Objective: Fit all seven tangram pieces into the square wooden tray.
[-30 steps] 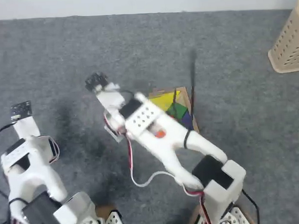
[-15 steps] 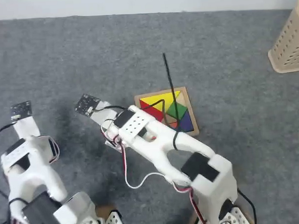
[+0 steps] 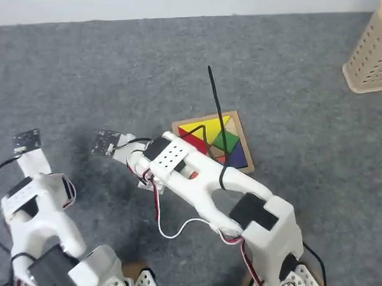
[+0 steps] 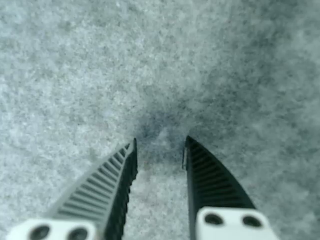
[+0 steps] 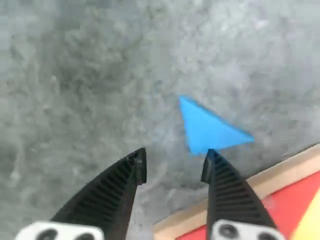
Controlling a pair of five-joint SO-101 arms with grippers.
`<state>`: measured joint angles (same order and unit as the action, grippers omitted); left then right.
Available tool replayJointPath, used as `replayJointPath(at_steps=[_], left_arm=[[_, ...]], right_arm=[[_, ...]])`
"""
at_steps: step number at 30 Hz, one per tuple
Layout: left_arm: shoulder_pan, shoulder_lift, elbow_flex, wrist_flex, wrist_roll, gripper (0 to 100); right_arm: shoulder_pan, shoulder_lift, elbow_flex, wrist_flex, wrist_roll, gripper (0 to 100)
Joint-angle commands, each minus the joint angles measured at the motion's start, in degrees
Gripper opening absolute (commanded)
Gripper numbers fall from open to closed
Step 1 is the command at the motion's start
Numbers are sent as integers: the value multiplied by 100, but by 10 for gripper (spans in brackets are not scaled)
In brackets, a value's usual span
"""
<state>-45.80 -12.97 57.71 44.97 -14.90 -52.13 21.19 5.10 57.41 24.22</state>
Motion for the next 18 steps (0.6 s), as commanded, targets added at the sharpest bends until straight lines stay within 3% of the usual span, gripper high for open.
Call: replayJointPath(at_steps=[1, 6, 18], left_arm=[[35, -237, -4, -70, -62, 151], [35, -237, -4, -70, -62, 151], [35, -237, -4, -70, -62, 151]], right_arm=[[110, -681, -308, 84, 853, 195], [119, -453, -325, -119, 1503, 197], [101, 374, -334, -585, 1960, 194]])
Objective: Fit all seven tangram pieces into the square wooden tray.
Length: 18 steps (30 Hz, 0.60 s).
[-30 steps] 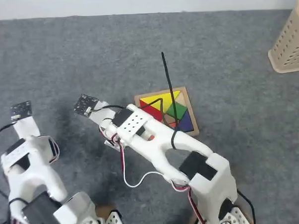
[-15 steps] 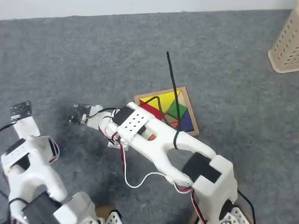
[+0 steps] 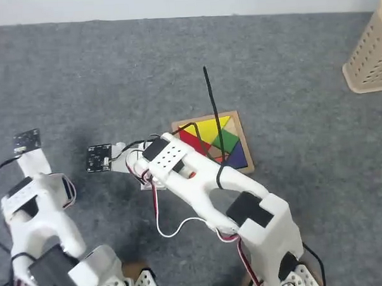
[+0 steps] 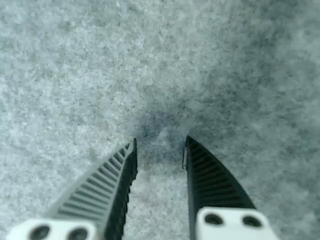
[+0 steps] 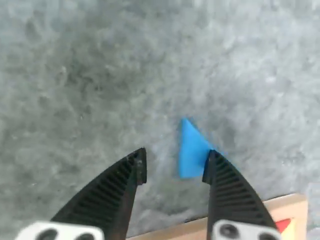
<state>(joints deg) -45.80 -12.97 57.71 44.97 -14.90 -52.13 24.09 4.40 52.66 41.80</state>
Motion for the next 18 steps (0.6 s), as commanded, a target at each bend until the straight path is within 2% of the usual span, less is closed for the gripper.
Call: replayJointPath(at_steps=[1, 8, 15, 18], left_arm=[[35, -237, -4, -70, -62, 151], [35, -237, -4, -70, -62, 151], [35, -237, -4, -70, -62, 151], [35, -237, -4, -70, -62, 151]], right_arm=[[101, 119, -264, -110, 202, 194], [110, 215, -334, -22, 176, 193], [101, 171, -879, 1015, 158, 190], [101, 171, -1152, 1464, -149, 129]])
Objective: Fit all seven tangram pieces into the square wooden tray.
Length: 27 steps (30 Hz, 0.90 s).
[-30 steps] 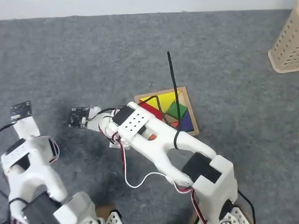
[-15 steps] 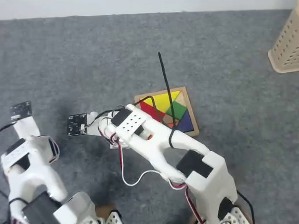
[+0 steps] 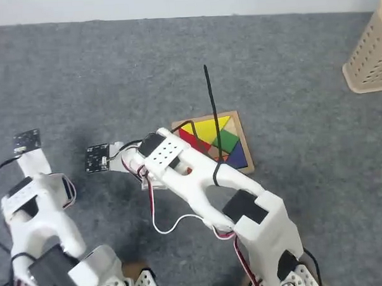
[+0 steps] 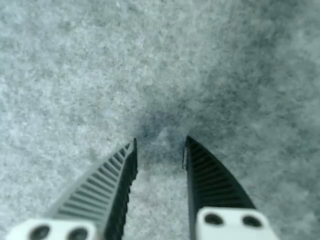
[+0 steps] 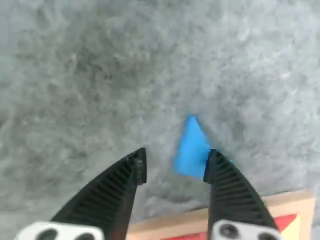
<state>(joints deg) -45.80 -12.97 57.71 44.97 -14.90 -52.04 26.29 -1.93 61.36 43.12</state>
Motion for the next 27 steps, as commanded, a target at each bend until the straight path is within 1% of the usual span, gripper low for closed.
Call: replayJointPath(at_steps=[1, 3, 7, 8, 13, 16, 18, 19, 27], left_arm=[[35, -237, -4, -70, -62, 151], [35, -237, -4, -70, -62, 150], [26, -237, -4, -70, -62, 150], [26, -237, -4, -70, -62, 150], [35, -237, -4, -70, -62, 150], [35, -237, -4, -70, -62, 150], [35, -237, -4, -70, -62, 150], [35, -237, -4, -70, -62, 149], [35, -237, -4, -70, -62, 149]], right_arm=[[92, -31, -607, 725, -422, 110], [84, -22, -712, 980, -607, 90], [57, -57, -721, 1455, -862, 95], [31, -66, -738, 1552, -1073, 95], [-48, -110, -1037, 1877, -2699, 95], [-40, -171, -1345, 1965, -3297, 95], [-40, -233, -1424, 1921, -3182, 95], [-40, -268, -1433, 1833, -2980, 95], [163, -66, -1415, 708, -897, 99]])
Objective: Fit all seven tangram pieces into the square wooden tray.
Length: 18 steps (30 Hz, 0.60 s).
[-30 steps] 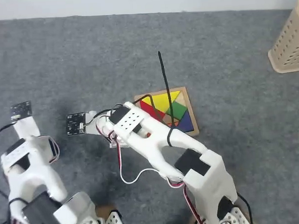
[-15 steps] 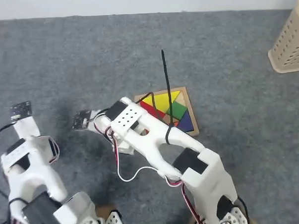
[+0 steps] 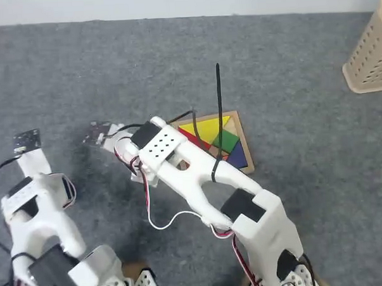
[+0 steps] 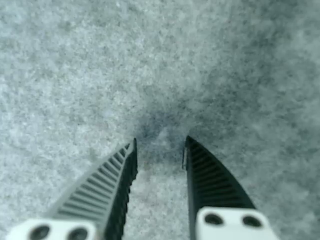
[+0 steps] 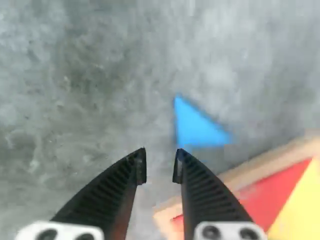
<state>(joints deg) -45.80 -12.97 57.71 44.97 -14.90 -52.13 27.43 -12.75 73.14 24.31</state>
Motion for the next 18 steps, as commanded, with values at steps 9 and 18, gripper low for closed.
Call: replayJointPath(at_steps=[9, 18], left_arm=[[35, -237, -4, -70, -62, 149], [35, -237, -4, -70, -62, 149]], right_arm=[[391, 620, -360, -637, 1952, 230], [497, 998, -360, -629, 2119, 124]])
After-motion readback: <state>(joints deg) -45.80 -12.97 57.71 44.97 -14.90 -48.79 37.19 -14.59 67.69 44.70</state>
